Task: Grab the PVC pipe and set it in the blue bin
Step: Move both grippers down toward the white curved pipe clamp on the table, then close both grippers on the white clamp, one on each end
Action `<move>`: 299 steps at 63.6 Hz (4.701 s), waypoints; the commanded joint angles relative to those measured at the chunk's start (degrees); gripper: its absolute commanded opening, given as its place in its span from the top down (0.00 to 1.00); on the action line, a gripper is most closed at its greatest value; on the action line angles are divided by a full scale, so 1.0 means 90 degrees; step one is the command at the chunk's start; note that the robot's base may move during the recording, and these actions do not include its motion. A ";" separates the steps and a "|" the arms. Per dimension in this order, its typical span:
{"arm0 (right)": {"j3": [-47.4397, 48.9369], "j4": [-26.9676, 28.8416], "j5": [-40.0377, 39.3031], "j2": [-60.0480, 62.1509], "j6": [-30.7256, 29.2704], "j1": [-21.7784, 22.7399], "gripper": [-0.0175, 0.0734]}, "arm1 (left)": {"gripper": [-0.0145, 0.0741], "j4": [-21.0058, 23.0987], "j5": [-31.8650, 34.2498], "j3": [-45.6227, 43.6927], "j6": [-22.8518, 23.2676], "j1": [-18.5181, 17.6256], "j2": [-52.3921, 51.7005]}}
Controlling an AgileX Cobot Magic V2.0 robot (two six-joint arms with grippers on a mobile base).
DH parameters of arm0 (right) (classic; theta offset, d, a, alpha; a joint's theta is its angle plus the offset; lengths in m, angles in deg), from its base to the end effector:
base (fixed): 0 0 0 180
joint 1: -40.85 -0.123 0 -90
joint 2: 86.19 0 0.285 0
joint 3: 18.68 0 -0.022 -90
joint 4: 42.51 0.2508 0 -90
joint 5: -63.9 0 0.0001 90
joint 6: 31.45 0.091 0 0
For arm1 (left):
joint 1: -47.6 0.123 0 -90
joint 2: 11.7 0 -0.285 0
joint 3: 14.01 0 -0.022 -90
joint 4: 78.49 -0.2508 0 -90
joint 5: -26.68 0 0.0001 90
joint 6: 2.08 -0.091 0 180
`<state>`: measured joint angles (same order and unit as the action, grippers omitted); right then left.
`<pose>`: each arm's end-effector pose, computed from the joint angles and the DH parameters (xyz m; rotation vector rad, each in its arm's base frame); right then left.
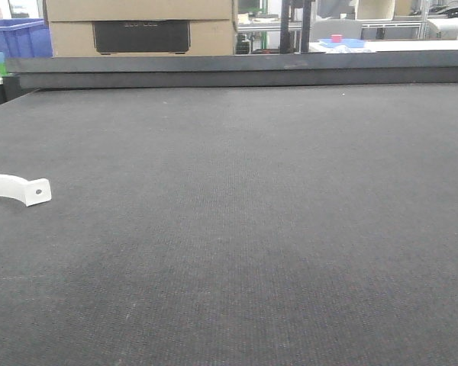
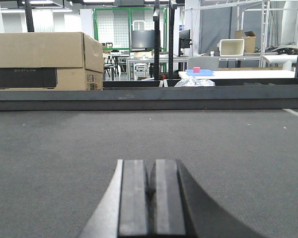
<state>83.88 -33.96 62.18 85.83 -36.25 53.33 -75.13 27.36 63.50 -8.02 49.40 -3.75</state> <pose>0.0550 -0.0126 0.2144 0.2100 1.4473 -0.1275 0.0566 0.0018 0.2124 0.0095 1.4800 0.0625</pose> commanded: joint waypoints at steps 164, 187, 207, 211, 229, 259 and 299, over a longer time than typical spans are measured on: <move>0.4729 0.0266 0.5861 -0.6442 -0.0026 0.0010 0.99 | 0.96 0.0532 -0.5582 -0.5639 0.0040 -0.0041 0.6009; 0.5395 0.0241 0.6512 -0.7543 -0.0026 0.0010 0.99 | 0.96 0.0752 -0.6339 -0.5639 0.0040 -0.0041 0.6155; 0.5791 0.0188 0.6761 -0.8520 -0.0026 0.0010 0.54 | 0.96 0.0764 -0.6470 -0.5627 0.0040 -0.0041 0.6155; 0.5791 0.0188 0.6740 -0.8663 -0.0026 0.0010 0.54 | 0.96 0.0764 -0.6470 -0.5627 0.0040 -0.0041 0.6155; 0.5791 0.0068 0.6486 -0.9186 -0.0026 0.0010 0.54 | 0.96 0.0777 -0.6484 -0.5630 0.0040 -0.0041 0.6155; 0.5791 0.0068 0.6149 -0.9815 0.0045 0.0010 0.76 | 0.96 0.0777 -0.6536 -0.5630 0.0053 -0.0041 0.6155; 0.5779 0.0068 0.6144 -1.0194 0.0045 0.0010 0.67 | 0.96 0.0777 -0.6494 -0.5630 0.0053 -0.0041 0.6155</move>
<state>136.30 -32.80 118.40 -4.66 -35.76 53.33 -68.75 -31.49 13.12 -8.02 49.40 51.65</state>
